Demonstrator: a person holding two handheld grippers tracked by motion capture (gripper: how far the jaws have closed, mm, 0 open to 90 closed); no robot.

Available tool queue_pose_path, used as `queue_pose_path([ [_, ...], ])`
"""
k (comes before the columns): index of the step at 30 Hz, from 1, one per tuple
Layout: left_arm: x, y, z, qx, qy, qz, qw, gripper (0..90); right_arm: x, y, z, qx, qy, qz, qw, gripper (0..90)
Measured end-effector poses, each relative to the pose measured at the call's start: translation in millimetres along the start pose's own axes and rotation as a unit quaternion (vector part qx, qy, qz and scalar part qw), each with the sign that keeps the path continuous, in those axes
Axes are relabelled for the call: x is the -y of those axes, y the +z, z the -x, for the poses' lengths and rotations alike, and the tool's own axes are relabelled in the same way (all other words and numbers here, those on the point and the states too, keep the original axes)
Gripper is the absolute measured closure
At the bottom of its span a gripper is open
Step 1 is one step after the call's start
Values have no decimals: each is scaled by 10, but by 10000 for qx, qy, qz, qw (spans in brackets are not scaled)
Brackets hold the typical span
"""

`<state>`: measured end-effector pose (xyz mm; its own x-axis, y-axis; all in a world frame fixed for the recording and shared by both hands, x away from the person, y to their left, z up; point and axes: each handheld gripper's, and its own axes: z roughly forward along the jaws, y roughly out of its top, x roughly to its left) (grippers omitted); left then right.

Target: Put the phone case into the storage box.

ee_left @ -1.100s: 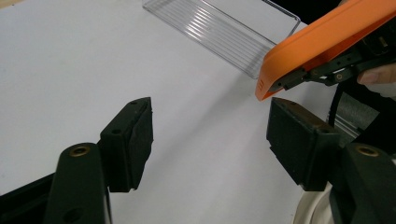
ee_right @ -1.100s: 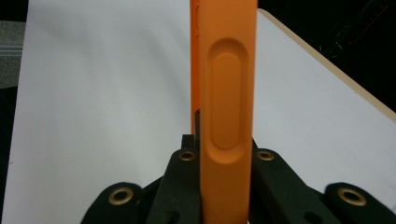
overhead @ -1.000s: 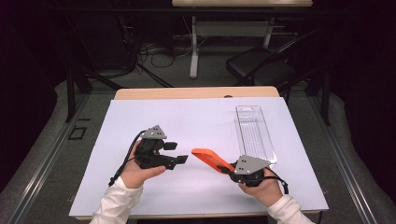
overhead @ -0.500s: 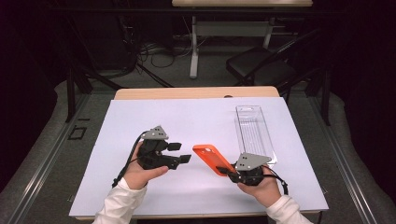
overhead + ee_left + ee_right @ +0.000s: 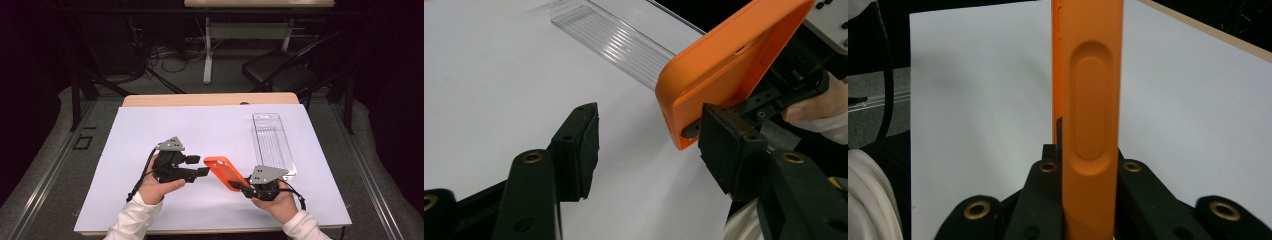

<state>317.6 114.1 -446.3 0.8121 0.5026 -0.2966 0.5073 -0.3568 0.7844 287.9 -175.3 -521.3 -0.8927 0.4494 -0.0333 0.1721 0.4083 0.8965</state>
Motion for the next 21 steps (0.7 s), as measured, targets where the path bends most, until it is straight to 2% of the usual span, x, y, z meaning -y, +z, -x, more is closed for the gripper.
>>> queue_pose_path([
  [4, 10, 31, -9, 44, -29, 14, 10000, 433, 1, 9, -12, -27, -2, 5, 10000, 872],
  [18, 42, 61, -34, 195, -44, -11, 9998, 619, -1, 25, -36, -76, -80, 34, 9999, 872],
  [21, 44, 62, -31, 300, -51, 31, 9995, 642, -2, 29, -39, -91, -79, 34, 9999, 872],
])
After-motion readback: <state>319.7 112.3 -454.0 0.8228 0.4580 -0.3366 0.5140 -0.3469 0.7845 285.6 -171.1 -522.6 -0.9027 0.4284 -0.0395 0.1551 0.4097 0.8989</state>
